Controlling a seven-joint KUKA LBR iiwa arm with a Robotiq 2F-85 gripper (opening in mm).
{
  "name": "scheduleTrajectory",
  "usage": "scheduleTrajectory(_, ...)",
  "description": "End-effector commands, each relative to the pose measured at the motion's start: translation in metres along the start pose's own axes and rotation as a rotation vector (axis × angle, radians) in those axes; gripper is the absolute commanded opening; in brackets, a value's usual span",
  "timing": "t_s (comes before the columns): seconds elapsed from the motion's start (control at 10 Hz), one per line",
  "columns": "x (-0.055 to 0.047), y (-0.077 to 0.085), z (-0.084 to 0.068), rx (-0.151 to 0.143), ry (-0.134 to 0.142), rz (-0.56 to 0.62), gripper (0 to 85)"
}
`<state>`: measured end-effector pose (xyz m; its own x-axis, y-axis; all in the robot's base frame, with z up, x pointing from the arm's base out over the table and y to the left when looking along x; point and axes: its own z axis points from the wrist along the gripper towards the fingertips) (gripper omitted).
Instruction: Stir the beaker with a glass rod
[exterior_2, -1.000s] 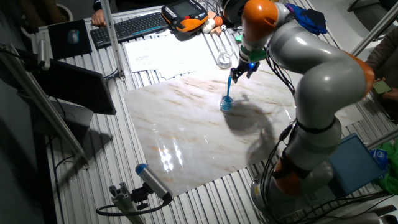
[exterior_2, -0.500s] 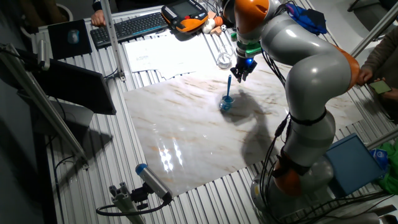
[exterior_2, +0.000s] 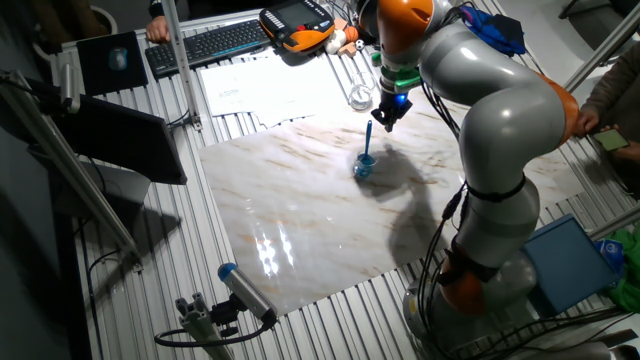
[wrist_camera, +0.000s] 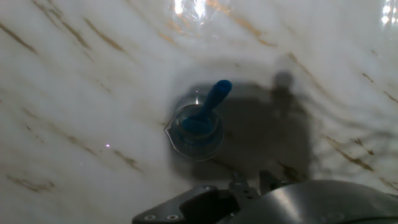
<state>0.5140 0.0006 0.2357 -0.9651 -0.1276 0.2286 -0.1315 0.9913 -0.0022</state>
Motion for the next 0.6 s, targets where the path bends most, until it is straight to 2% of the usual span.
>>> scheduleTrajectory(0.0, 0.0000, -0.0001, 0.0000, 0.000, 0.000, -0.008, 0.0)
scheduleTrajectory(0.1, 0.0000, -0.0001, 0.0000, -0.001, -0.003, 0.009, 0.0)
scheduleTrajectory(0.2, 0.0000, -0.0001, 0.0000, -0.010, -0.029, 0.014, 0.0)
scheduleTrajectory(0.4, 0.0000, -0.0001, 0.0000, -0.089, -0.054, 0.007, 0.0)
scheduleTrajectory(0.5, 0.0000, -0.0001, 0.0000, -0.104, -0.073, 0.003, 0.0)
